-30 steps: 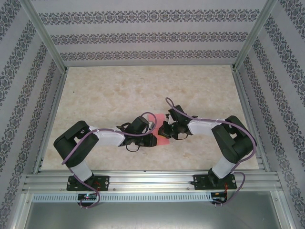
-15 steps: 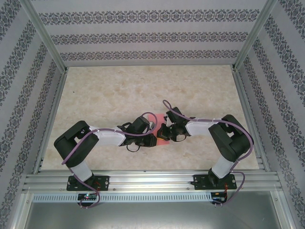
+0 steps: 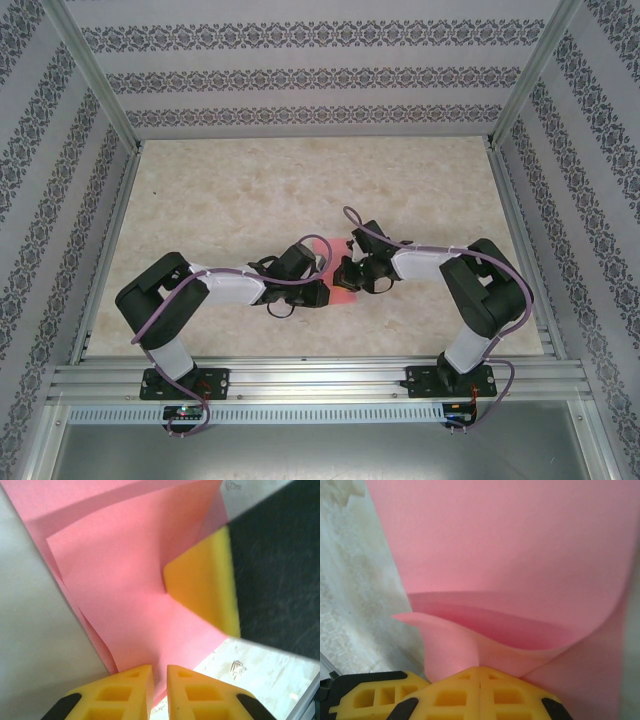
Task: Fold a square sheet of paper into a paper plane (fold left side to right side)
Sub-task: Fold the triangle a second time at the center of the table.
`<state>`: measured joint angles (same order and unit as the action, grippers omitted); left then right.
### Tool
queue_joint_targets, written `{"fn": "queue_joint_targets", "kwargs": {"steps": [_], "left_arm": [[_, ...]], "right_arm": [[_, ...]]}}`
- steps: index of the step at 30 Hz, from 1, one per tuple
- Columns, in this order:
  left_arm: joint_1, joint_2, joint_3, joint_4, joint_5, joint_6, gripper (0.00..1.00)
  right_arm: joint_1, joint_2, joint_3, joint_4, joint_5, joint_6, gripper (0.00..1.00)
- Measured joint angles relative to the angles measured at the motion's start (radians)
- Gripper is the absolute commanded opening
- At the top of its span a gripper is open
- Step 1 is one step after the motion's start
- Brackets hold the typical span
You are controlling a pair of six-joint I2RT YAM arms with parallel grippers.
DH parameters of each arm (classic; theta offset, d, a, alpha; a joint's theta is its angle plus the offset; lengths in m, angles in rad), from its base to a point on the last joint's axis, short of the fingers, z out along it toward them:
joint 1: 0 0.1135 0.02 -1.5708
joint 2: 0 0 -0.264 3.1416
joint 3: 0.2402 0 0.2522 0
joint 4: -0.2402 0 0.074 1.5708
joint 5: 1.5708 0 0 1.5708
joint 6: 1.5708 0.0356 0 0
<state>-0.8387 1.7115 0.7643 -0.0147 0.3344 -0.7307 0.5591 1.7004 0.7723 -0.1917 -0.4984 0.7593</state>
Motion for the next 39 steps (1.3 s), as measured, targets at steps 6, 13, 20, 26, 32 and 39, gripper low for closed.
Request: {"fn": "queue_joint_targets", "kwargs": {"steps": [6, 13, 20, 26, 32, 39], "left_arm": [[0.0, 0.002, 0.0, 0.002, 0.0, 0.004, 0.17], [0.0, 0.003, 0.0, 0.01, -0.003, 0.004, 0.17], [0.0, 0.003, 0.0, 0.013, -0.004, 0.004, 0.17], [0.0, 0.003, 0.0, 0.014, -0.005, 0.004, 0.17], [-0.001, 0.003, 0.0, 0.016, -0.005, 0.004, 0.17], [-0.002, 0.002, 0.0, 0.016, -0.008, 0.004, 0.18]], "right_arm": [[-0.045, 0.019, 0.034, -0.04, -0.001, -0.034, 0.05], [-0.115, 0.043, 0.071, -0.076, -0.007, -0.082, 0.06], [-0.158, 0.055, 0.088, -0.089, -0.011, -0.112, 0.06], [-0.177, 0.026, 0.094, -0.12, 0.049, -0.137, 0.07], [-0.177, -0.106, 0.09, -0.14, 0.097, -0.14, 0.07], [-0.044, -0.093, 0.056, -0.081, 0.074, -0.076, 0.07]]}}
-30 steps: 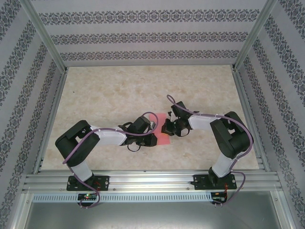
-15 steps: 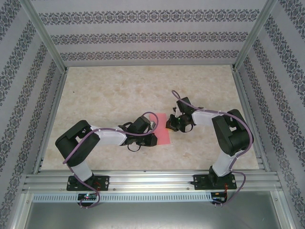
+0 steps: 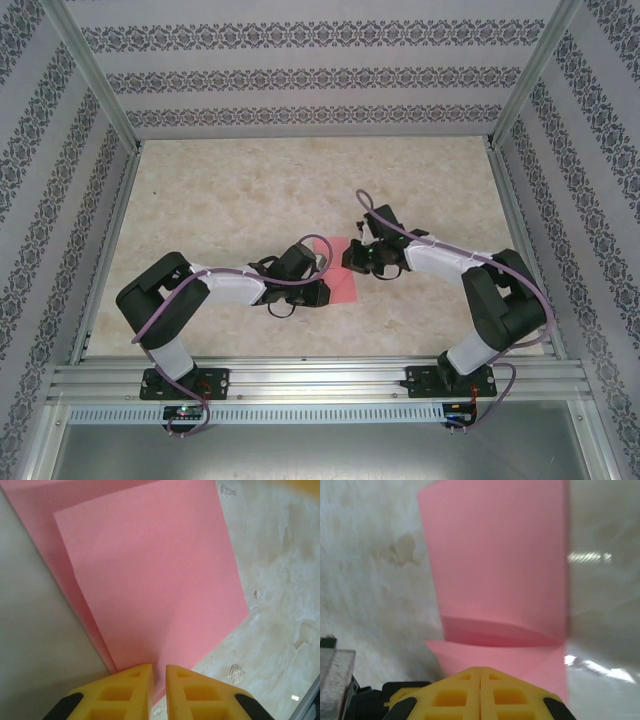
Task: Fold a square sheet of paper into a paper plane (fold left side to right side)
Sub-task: Fold the triangle a second time at the center of the table.
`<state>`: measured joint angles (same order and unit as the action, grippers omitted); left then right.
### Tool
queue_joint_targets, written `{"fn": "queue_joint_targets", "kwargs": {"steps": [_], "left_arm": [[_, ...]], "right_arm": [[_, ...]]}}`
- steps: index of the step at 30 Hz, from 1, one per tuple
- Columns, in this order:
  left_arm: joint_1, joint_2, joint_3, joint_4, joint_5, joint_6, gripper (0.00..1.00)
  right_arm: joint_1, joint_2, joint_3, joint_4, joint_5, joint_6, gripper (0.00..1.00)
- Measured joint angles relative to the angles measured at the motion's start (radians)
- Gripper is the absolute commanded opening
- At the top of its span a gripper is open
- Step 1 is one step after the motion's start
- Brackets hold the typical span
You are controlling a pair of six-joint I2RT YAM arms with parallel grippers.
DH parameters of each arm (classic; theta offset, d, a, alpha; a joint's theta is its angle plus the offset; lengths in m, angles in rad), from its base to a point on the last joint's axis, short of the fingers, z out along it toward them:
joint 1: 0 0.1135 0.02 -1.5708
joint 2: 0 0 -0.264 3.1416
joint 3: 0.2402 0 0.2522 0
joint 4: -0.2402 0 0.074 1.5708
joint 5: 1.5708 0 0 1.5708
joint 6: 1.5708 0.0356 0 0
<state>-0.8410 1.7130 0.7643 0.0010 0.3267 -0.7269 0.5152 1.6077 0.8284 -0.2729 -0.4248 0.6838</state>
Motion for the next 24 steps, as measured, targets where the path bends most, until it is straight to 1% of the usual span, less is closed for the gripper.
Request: {"fn": "queue_joint_targets", "kwargs": {"steps": [2, 6, 12, 24], "left_arm": [[0.0, 0.0, 0.0, 0.0, 0.0, 0.0, 0.18], [0.0, 0.0, 0.0, 0.0, 0.0, 0.0, 0.17], [-0.005, -0.015, -0.013, -0.002, -0.006, 0.002, 0.18], [-0.026, -0.093, -0.092, -0.011, -0.027, 0.003, 0.18]], "right_arm": [[0.018, 0.041, -0.002, 0.016, -0.007, 0.017, 0.07], [0.019, 0.109, -0.002, 0.023, -0.008, 0.03, 0.07], [0.019, 0.129, 0.02, 0.014, -0.006, 0.025, 0.07], [0.019, 0.136, 0.026, 0.014, -0.013, 0.021, 0.07]]}}
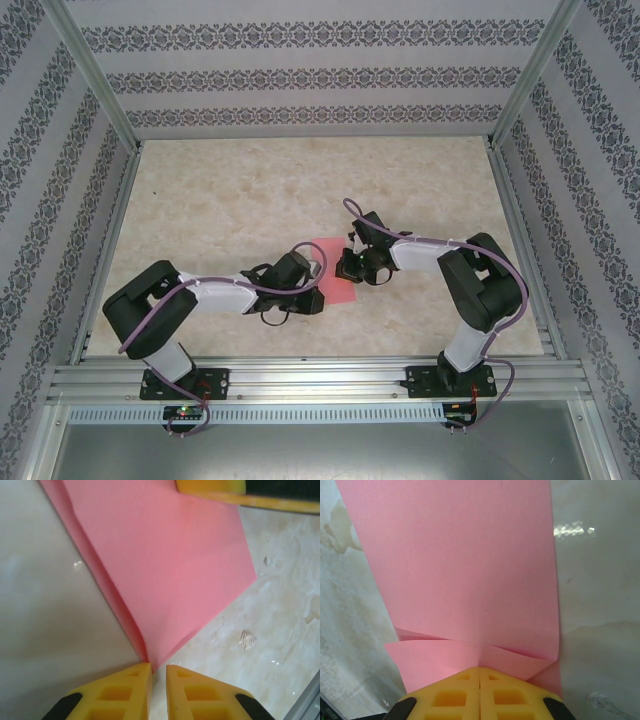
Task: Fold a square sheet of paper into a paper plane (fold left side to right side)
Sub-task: Fold the triangle a second time at the center of the table.
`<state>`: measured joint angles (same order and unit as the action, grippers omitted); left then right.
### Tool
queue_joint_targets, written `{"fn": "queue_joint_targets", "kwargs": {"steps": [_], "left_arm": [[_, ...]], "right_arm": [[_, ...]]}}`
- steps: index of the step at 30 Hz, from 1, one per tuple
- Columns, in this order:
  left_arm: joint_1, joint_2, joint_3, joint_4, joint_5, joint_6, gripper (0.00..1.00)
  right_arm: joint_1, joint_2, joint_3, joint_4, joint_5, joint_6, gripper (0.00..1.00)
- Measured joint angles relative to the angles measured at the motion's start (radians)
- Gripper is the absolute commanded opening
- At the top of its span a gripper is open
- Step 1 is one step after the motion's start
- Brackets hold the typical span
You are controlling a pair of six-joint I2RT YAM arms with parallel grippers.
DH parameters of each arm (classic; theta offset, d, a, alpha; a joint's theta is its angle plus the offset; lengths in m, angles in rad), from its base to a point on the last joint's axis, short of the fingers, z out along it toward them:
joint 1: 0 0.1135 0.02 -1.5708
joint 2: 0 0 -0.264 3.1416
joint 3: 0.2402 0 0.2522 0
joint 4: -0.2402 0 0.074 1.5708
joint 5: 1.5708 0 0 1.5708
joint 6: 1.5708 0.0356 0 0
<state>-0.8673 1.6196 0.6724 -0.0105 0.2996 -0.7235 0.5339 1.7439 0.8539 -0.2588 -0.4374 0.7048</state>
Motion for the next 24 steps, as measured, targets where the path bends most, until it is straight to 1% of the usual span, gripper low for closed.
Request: {"fn": "queue_joint_targets", "kwargs": {"steps": [7, 10, 13, 17, 24], "left_arm": [[0.006, -0.092, -0.002, -0.14, -0.019, 0.0, 0.18], [0.022, -0.108, 0.029, -0.158, -0.016, 0.002, 0.18], [0.029, -0.086, 0.077, -0.153, 0.008, 0.004, 0.18], [0.029, -0.01, 0.124, -0.121, 0.043, 0.004, 0.18], [0.029, 0.086, 0.137, -0.099, 0.057, 0.004, 0.17]], "right_arm": [[-0.002, 0.0, 0.001, 0.0, -0.002, 0.0, 0.07], [-0.002, 0.0, 0.001, 0.0, -0.002, 0.0, 0.07], [-0.002, 0.0, 0.001, 0.0, -0.002, 0.0, 0.07], [-0.002, 0.0, 0.001, 0.0, -0.002, 0.0, 0.07], [-0.002, 0.0, 0.001, 0.0, -0.003, 0.0, 0.07]]}}
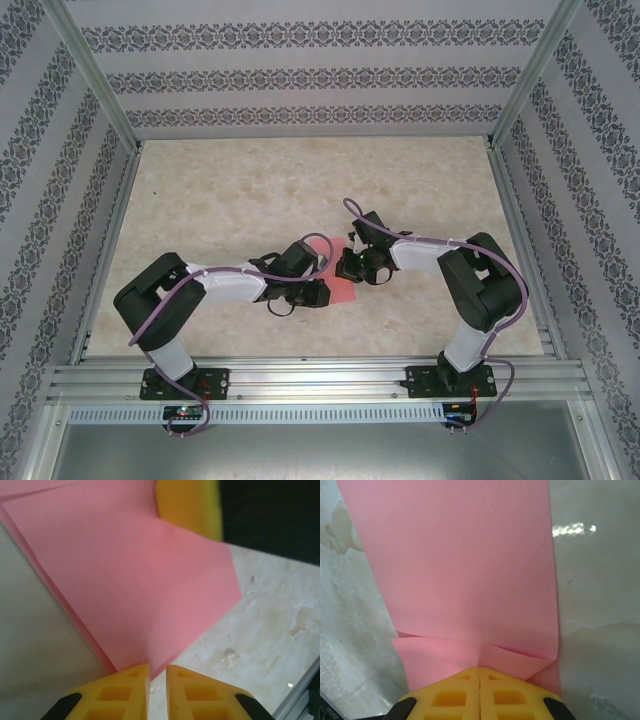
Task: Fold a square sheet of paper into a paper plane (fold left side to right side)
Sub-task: Fold the triangle a second time at the center of the table.
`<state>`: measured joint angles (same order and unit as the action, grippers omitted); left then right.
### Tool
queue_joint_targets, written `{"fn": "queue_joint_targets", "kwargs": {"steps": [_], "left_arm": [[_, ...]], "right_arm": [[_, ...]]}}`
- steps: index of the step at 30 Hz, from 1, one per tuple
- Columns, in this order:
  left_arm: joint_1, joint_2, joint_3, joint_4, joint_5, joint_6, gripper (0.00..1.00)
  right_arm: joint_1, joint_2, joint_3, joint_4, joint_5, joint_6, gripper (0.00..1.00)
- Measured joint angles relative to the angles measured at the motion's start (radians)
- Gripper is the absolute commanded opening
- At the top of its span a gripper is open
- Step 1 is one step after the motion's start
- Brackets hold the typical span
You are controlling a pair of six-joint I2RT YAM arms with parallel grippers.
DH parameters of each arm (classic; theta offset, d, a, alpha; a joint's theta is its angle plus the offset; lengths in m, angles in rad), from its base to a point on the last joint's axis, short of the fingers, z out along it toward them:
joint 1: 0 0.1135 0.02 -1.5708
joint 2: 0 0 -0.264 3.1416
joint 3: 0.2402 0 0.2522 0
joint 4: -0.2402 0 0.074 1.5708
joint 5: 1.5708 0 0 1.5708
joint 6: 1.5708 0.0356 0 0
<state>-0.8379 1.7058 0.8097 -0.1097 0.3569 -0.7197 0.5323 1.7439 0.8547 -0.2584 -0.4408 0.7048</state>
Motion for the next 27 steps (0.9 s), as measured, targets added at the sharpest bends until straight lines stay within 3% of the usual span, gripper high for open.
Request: {"fn": "queue_joint_targets", "kwargs": {"steps": [14, 27], "left_arm": [[0.0, 0.015, -0.014, 0.039, 0.0, 0.0, 0.17], [0.0, 0.008, -0.035, 0.072, 0.0, -0.001, 0.16]], "right_arm": [[0.01, -0.089, -0.03, 0.003, -0.055, 0.012, 0.08], [0.057, -0.08, -0.108, 0.077, -0.12, 0.088, 0.08]]}}
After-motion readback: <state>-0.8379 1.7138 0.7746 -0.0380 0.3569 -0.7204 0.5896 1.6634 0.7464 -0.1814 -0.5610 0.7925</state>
